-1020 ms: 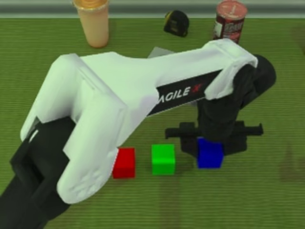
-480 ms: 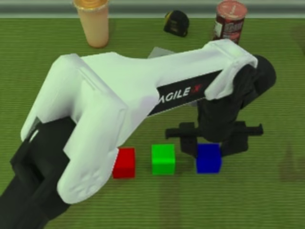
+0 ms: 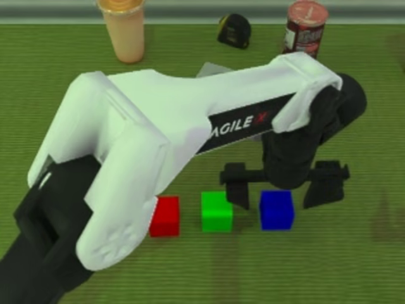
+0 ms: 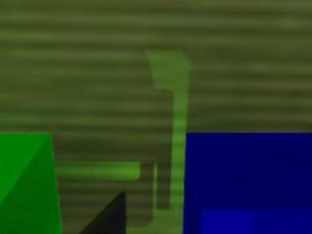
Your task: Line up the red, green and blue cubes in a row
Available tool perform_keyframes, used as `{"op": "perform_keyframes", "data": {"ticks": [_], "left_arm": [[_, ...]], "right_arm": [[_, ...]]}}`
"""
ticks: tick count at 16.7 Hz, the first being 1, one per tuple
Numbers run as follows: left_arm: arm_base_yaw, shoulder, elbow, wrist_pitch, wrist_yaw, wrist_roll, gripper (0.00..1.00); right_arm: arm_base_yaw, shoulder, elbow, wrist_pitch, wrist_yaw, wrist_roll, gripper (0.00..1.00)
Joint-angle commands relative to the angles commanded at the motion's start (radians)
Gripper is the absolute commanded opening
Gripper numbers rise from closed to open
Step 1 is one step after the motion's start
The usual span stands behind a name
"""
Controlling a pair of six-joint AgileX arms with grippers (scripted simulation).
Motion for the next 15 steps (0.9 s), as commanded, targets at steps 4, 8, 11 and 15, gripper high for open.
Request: {"op": "perform_keyframes", "data": {"ticks": [4,8,11,15], "left_arm": [[0.0,0.0,0.0,0.0,0.0,0.0,1.0],[0.0,0.0,0.042,-0.041,0.001,0.0,1.0],[0.005,-0.003,0.159,-0.165,0.002,-0.002,1.0],[0.016,-0.01,0.258,-0.268,0.0,-0.005,1.0]], "right_arm": [[0.0,0.0,0.0,0.0,0.0,0.0,1.0],[0.0,0.0,0.0,0.0,0.0,0.0,1.0],[0.0,0.0,0.0,0.0,0.0,0.0,1.0],[0.0,0.0,0.0,0.0,0.0,0.0,1.0]]}}
